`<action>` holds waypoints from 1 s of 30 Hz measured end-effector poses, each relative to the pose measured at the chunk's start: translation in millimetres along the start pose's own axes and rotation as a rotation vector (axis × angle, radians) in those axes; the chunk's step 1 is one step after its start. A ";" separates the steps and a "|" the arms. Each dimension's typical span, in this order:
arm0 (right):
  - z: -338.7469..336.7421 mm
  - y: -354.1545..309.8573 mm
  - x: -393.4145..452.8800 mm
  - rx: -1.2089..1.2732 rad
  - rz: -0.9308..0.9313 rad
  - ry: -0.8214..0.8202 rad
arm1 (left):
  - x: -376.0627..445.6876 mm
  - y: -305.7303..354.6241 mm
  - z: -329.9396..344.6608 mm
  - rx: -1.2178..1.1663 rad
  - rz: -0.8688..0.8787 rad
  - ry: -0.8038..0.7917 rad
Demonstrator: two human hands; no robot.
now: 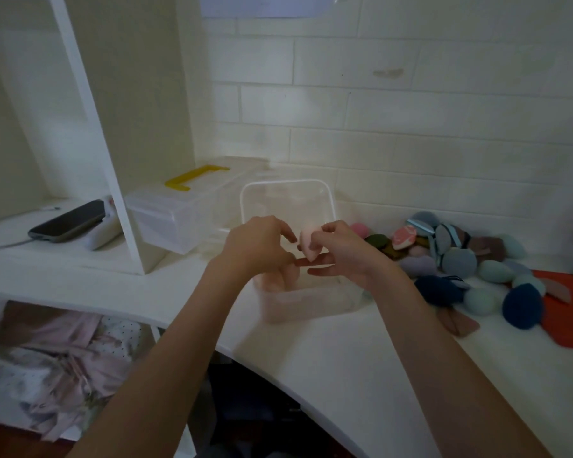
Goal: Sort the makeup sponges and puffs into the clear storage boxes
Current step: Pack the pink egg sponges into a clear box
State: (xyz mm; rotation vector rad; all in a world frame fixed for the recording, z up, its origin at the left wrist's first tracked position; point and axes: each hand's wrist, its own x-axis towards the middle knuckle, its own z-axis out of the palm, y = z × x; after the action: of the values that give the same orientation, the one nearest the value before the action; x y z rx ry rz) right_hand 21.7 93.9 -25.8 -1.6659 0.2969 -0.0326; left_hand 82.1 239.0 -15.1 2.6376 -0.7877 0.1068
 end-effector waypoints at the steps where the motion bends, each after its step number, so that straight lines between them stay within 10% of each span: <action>1: 0.0 -0.3 -0.1 -0.007 0.006 -0.009 | 0.8 -1.9 2.8 0.015 0.006 -0.003; 30: 6.0 -8.8 -13.2 -0.950 -0.137 -0.190 | -1.4 -7.3 26.5 0.079 0.078 0.194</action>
State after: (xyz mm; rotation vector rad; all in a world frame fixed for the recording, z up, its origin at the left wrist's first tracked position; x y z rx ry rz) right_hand 11.6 103.3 -15.9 -2.6084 0.0370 0.1919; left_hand 83.9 235.2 -42.3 2.6194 -0.8348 0.4169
